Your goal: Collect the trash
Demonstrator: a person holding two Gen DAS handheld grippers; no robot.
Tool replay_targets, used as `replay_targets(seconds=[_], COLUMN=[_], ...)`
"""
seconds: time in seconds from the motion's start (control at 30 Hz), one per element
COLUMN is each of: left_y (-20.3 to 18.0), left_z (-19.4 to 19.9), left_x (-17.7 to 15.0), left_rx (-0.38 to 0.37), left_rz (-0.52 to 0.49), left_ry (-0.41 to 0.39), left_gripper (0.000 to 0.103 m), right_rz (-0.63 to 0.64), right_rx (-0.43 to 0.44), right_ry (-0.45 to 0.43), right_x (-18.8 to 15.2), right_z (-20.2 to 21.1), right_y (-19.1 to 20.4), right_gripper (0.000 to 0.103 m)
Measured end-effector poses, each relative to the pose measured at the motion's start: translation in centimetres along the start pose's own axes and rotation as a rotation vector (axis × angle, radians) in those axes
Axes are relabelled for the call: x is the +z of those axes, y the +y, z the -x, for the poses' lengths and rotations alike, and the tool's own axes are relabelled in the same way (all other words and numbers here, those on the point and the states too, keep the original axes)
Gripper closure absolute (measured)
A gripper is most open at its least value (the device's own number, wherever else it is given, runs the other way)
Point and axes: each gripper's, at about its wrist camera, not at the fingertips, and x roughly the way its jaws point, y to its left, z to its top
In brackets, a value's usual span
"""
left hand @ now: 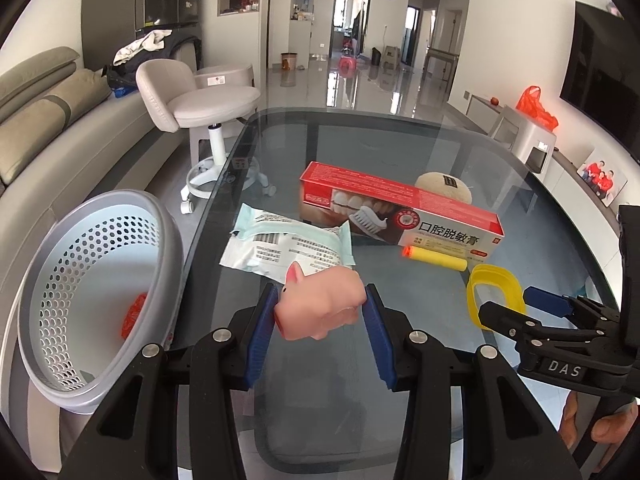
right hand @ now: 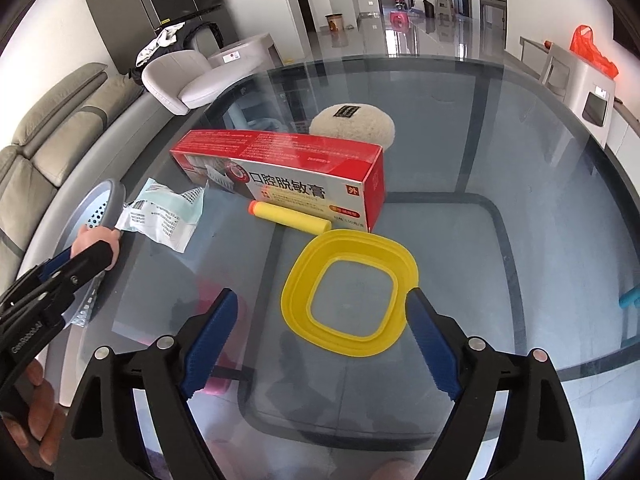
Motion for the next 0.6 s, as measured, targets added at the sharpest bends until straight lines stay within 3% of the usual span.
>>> replay_targets(seconds=[0.4,0.6], left_y=[1.2,1.2], left_z=[0.8,0.9], left_x=[-0.2,-0.1], left_rx=[0.006,0.0], left_rz=[0.013,0.015], left_ry=[-0.001,-0.003], left_gripper=[0.06,0.06], right_rz=[0.027,-0.011], right_rx=[-0.109,-0.111], right_ry=[0.001,0.025], right_x=[0.1,0.1], right_z=[-0.9,-1.4], right_y=[0.8,0.3], right_gripper=[0.018,0.018])
